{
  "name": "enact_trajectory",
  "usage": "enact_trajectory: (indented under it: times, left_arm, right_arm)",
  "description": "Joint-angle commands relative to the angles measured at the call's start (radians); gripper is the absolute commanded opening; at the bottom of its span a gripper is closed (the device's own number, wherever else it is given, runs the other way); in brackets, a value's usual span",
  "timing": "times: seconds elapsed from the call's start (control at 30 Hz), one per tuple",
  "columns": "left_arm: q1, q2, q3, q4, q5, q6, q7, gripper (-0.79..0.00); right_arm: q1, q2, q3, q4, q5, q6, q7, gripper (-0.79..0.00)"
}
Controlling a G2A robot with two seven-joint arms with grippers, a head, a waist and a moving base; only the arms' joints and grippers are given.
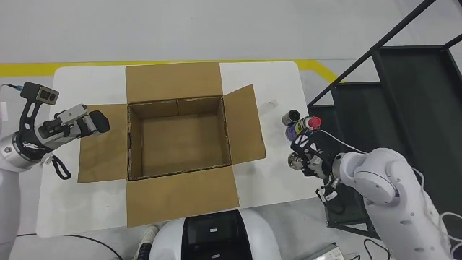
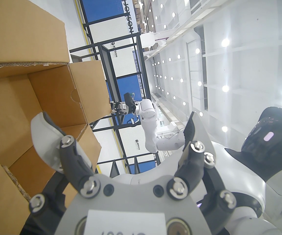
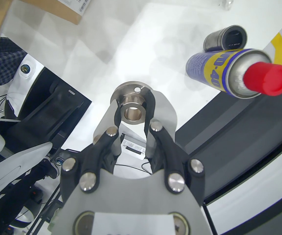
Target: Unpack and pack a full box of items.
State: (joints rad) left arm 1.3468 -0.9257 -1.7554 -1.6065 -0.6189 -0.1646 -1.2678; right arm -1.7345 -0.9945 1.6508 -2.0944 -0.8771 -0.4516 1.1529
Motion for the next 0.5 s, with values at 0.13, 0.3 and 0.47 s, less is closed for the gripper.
enact_trajectory:
  times: [0.13,0.3,0.47]
  left_arm:
    - [0.0,0.0,0.0,0.0,0.0,0.0,0.0,0.0]
    - [0.0,0.0,0.0,0.0,0.0,0.0,0.0,0.0]
    - [0.0,0.0,0.0,0.0,0.0,0.0,0.0,0.0]
  right_arm:
    - [0.022,-0.005,-0.097,0.12,-0.101,0.048,-0.089,-0.785]
    - [0.055,-0.011,-0.168,0.203,-0.147,0.09,-0.133,-0.785]
    - [0.101,-0.016,-0.229,0.266,-0.232,0.155,-0.128,-0.785]
